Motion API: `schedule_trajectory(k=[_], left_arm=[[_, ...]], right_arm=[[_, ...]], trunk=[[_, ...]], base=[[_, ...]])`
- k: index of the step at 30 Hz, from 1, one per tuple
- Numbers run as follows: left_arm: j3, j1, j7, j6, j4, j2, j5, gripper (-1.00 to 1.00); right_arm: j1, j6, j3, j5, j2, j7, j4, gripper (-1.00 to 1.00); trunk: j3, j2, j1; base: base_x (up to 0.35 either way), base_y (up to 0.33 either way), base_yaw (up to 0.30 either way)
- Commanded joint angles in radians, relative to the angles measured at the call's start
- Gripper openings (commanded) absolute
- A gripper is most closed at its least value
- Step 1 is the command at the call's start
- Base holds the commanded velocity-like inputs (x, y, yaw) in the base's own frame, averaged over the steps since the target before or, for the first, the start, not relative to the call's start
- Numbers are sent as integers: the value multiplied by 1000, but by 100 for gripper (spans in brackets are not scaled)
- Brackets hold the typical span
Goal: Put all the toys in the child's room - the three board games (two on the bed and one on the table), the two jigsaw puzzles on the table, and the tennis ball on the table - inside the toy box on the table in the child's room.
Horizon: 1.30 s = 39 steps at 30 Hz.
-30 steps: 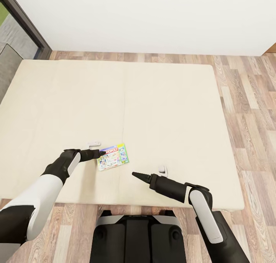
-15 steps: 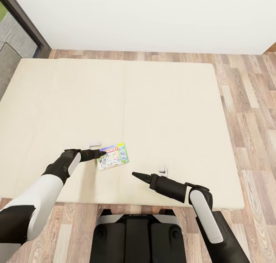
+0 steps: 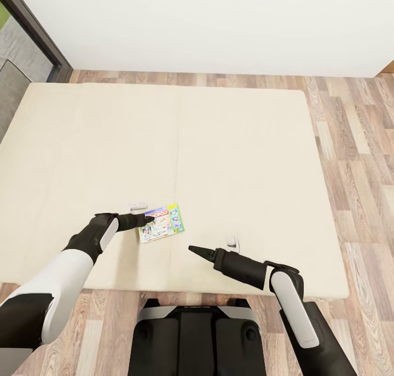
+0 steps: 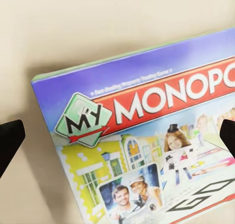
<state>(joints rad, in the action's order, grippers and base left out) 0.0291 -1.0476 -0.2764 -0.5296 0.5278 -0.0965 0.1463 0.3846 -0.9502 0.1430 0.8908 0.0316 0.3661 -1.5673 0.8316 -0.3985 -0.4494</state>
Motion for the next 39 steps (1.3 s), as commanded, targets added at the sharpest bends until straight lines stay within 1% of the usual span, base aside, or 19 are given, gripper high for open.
schedule_trajectory(k=[1,10,24,39], left_arm=[[3,0,2,-7,1,-1,10,100],[3,0,2,-6,1,0,10,100],[3,0,2,-7,1,0,10,100],[3,0,2,-7,1,0,10,100]], right_arm=[[0,-4,-1,-6,1,7,0,100],[0,-5,-2,-6,1,7,0,100],[0,-5,-2,-6,0,10,0,100],[0,-5,-2,-6,-1,11,0,100]], trunk=[[1,-1,-1],[3,-1,-1],[19,-1,-1],[21,-1,-1]], base=[[0,0,0],[0,0,0],[0,0,0],[0,0,0]])
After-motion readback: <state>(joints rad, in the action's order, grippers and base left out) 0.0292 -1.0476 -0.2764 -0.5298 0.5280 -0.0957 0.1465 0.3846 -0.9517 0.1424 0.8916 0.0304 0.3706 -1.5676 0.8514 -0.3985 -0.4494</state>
